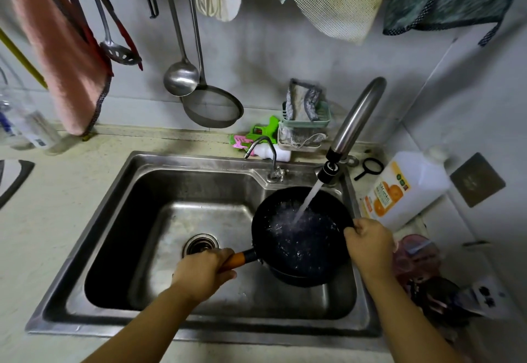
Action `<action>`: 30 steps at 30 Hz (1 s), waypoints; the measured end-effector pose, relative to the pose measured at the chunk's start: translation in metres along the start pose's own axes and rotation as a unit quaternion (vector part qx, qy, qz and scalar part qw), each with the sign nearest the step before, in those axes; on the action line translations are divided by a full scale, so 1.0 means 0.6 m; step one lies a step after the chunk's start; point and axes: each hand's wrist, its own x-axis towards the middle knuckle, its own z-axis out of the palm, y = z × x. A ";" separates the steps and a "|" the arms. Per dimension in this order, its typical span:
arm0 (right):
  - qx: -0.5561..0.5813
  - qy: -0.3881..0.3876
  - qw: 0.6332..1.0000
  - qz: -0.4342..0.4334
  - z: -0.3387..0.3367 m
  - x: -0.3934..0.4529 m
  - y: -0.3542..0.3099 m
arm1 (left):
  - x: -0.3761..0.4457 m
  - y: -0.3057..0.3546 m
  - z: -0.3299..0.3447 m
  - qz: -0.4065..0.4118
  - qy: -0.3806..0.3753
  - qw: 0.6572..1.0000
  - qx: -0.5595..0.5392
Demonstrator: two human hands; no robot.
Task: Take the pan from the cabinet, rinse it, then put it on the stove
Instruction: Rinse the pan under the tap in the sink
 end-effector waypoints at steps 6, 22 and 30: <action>0.086 0.037 0.995 0.021 0.012 -0.003 0.000 | 0.008 0.003 -0.003 0.025 0.129 0.990 0.048; 0.024 -0.142 0.979 0.143 0.042 0.002 0.000 | 0.001 -0.011 -0.069 0.020 0.017 0.988 0.152; 0.046 -0.183 0.967 0.172 0.031 0.008 0.011 | 0.003 -0.014 -0.081 0.056 -0.020 0.988 0.145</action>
